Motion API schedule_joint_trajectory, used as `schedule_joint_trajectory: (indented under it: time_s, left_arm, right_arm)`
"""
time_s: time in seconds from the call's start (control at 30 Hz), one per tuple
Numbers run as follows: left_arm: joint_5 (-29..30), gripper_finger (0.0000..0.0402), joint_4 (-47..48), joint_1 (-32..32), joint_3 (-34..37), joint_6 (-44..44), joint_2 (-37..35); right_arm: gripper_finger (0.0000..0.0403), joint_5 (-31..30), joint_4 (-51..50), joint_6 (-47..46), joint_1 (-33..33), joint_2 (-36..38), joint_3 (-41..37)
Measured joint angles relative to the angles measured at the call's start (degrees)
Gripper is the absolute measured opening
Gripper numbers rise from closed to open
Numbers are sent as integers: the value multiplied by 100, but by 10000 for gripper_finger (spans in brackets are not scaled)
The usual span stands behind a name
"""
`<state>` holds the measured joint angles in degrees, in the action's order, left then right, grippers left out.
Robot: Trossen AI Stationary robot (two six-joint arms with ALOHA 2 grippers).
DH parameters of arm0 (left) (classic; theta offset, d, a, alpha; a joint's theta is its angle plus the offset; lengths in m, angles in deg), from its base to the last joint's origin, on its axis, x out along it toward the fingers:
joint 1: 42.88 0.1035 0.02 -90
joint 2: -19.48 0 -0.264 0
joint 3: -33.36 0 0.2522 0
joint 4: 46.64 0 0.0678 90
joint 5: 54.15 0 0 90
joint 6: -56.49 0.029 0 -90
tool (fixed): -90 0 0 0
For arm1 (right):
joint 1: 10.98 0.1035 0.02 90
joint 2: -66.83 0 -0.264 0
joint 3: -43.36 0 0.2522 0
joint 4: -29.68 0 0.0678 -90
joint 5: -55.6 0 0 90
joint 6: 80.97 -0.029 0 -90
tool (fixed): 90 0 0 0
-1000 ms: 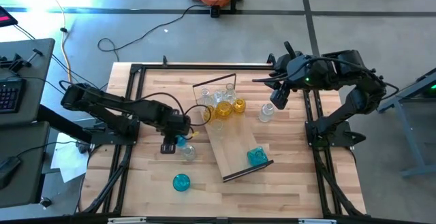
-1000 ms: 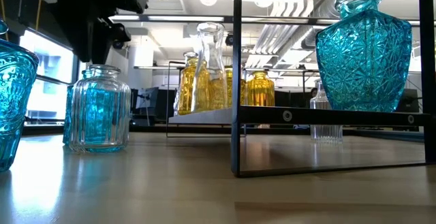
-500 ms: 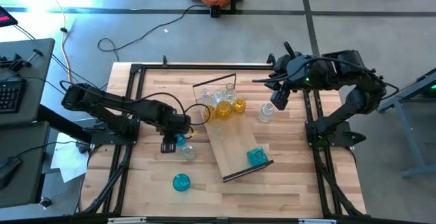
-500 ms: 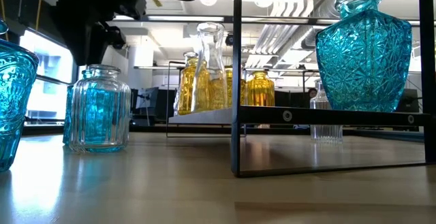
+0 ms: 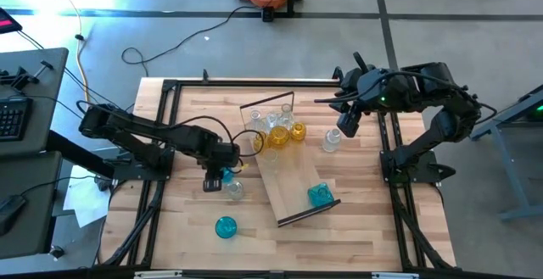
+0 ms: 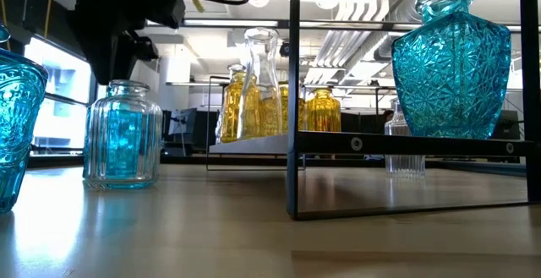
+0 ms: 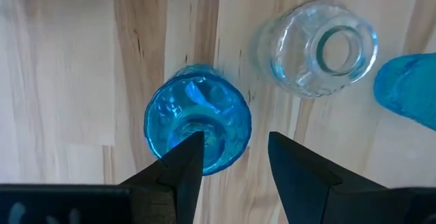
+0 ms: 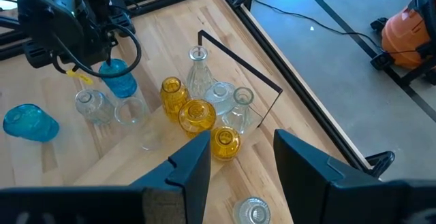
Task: Sort vases onto shelf
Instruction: Put the blue crystal vase on the shelf aligned with the other blue crystal vase
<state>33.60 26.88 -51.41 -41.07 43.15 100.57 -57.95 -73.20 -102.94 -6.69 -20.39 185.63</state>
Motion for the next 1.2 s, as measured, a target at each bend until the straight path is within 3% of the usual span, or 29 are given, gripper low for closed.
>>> schedule_joint_trajectory:
  time_s: [0.3,0.67,0.8,1.03,1.2]
  left_arm:
    - [-142,157,-663,1,425,-281,-33]
    - [-149,152,-715,33,523,-414,-163]
    - [-117,123,-698,35,530,-411,-161]
    - [-136,22,-613,35,534,-462,-159]
    - [-129,20,-567,33,534,-609,-156]
  right_arm:
    - [145,0,0,-1,0,0,0]
    - [145,7,9,-1,0,0,1]
    - [145,9,24,-18,0,0,0]
    - [145,11,22,-22,0,0,0]
    - [145,13,24,-22,0,0,2]
